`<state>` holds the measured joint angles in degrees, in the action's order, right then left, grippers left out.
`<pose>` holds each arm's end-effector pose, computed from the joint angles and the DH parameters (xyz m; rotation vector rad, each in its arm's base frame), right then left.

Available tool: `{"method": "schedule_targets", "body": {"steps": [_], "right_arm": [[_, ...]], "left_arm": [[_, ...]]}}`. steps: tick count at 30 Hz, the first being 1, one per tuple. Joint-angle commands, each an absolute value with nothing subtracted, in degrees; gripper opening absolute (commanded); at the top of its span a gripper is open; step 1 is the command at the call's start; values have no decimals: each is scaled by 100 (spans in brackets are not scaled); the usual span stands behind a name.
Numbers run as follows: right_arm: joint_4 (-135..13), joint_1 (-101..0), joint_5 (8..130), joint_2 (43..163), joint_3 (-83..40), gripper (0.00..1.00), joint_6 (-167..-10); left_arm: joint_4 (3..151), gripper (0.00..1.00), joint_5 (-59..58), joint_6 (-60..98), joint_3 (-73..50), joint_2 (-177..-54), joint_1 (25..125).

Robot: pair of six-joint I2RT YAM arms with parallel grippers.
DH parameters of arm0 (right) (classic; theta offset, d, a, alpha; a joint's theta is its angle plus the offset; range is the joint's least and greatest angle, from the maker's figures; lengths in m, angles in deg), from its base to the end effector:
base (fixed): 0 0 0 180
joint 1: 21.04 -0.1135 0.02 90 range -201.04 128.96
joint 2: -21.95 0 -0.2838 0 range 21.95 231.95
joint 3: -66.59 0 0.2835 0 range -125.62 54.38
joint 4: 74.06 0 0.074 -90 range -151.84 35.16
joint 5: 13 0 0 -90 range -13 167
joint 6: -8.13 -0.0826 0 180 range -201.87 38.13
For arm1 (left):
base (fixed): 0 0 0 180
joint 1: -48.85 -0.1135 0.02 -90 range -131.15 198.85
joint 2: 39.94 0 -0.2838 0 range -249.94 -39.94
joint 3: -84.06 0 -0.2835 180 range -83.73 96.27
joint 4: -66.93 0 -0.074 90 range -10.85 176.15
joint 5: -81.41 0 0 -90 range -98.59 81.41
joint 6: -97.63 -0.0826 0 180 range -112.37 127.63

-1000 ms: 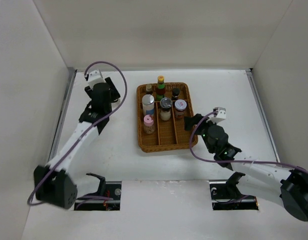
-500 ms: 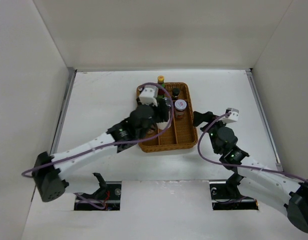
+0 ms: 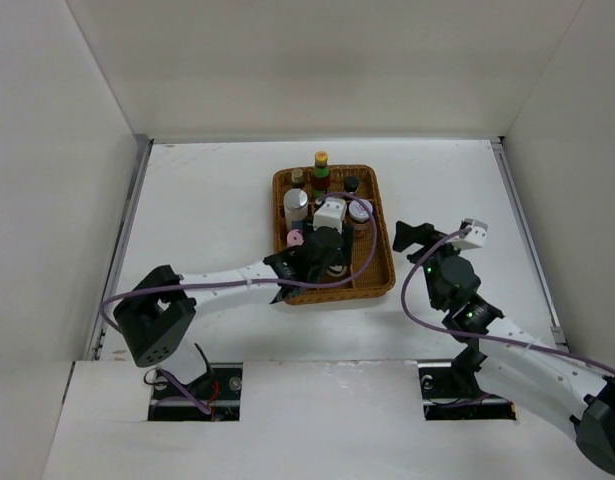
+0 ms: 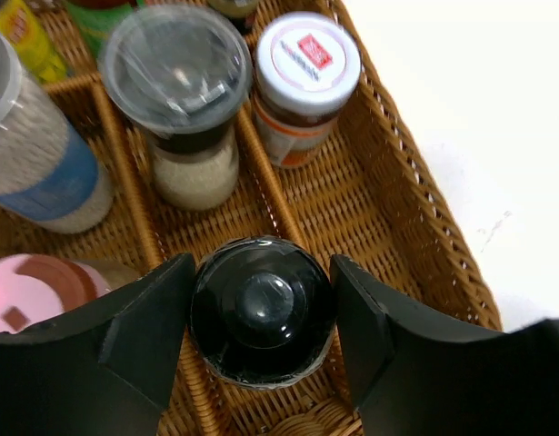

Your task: Organize the condiment bottles

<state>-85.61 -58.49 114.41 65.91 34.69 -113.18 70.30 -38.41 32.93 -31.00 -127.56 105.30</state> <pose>0.2151 0.1016 0.2500 0.4254 1.5359 0.4234 0.2557 -0.3112 0.2238 0.2121 1.9726 -0.4055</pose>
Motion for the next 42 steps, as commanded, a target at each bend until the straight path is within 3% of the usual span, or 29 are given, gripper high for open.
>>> {"method": "schedule_targets", "body": {"steps": [1,6,12,15,23,26,30,35,42], "right_arm": [[-8654,-5791,11567,6633,3513,91,-11342],[-8654,-5720,11567,6563,3548,91,-11342],[-8654,-5711,11567,6554,3548,92,-11342],[-8654,-5711,11576,6607,3539,100,-11342],[-8733,-5738,11576,7045,3469,100,-11368],[-8742,-5746,11576,7274,3399,100,-11360],[-8794,-5755,11576,7301,3398,100,-11368],[-8900,-5826,11576,7336,3399,100,-11360],[-8979,-5852,11611,7415,3425,100,-11377]], "left_arm": [[6174,38,-3908,3452,-3125,-12818,10698],[6227,54,-4312,3470,-3187,-13029,10751],[6245,100,-4462,3400,-3161,-12679,10848],[6446,100,-4436,3207,-2977,-12065,10901],[6772,100,-4953,2679,-3054,-10307,10367],[6973,100,-5173,2924,-3624,-9762,9682],[8069,100,-5298,4091,-4478,-9303,8040],[8925,100,-3603,4858,-4970,-9207,6271],[8881,100,-3592,4894,-4989,-9179,6497]]}}
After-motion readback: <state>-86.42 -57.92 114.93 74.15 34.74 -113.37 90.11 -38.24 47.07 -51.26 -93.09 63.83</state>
